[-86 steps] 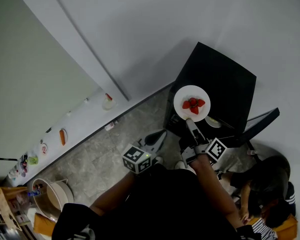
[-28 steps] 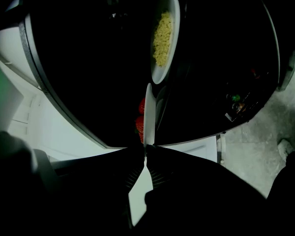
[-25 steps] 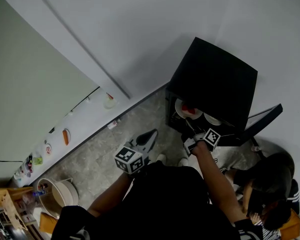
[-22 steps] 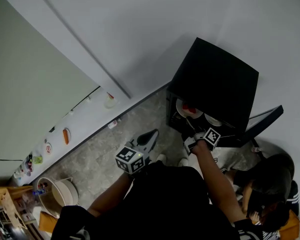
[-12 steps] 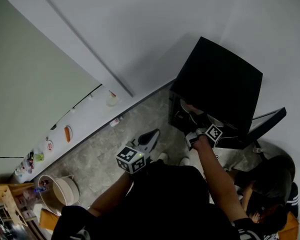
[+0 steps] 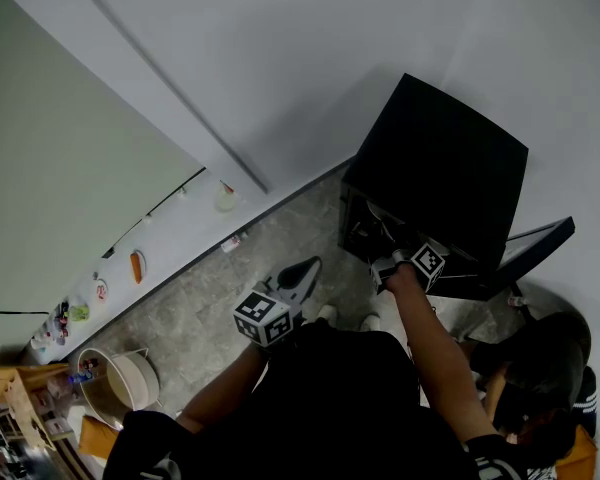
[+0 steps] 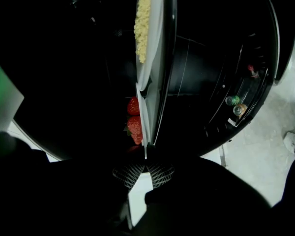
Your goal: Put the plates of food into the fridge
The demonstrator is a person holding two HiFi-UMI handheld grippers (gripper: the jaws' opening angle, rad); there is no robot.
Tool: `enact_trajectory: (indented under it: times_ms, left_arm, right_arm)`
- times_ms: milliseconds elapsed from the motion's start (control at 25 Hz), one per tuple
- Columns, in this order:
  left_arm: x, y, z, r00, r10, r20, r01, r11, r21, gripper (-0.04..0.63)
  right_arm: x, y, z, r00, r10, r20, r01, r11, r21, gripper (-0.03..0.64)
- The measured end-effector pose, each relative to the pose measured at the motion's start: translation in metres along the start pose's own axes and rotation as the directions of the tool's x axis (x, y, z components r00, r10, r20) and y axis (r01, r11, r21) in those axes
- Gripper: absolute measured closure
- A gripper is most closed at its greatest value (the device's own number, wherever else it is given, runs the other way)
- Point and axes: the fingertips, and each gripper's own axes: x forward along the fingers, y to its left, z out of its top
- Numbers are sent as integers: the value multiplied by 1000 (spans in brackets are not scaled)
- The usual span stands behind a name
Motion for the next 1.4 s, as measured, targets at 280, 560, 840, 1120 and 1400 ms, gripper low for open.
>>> enact_trajectory:
  times_ms: [280, 560, 840, 1120, 1400]
  left_arm:
    - [-2, -1, -2, 1000, 5, -3, -5, 1000, -4, 572]
    - [-2, -5, -2, 1000, 2, 1, -2, 1000, -3, 572]
    - [-2, -11, -4, 1000, -8, 8, 8, 1000, -8, 572]
    - [3, -21, -6, 999, -32, 3, 32, 999, -2, 572]
    - [9, -32, -11, 998, -59, -9, 59, 998, 1, 572]
  right_arm:
    - [1, 8, 4, 999, 47, 19, -47, 999, -16, 583]
    - [-2, -1, 2, 999, 36, -4, -36, 999, -37, 499]
    - [-18, -3, -7, 998, 26, -56, -31, 996, -82, 491]
    - [-43, 13, -13, 993, 42, -111, -70, 963, -260, 582]
    - [-69, 39, -24, 986, 37, -161, -112, 866, -487, 591]
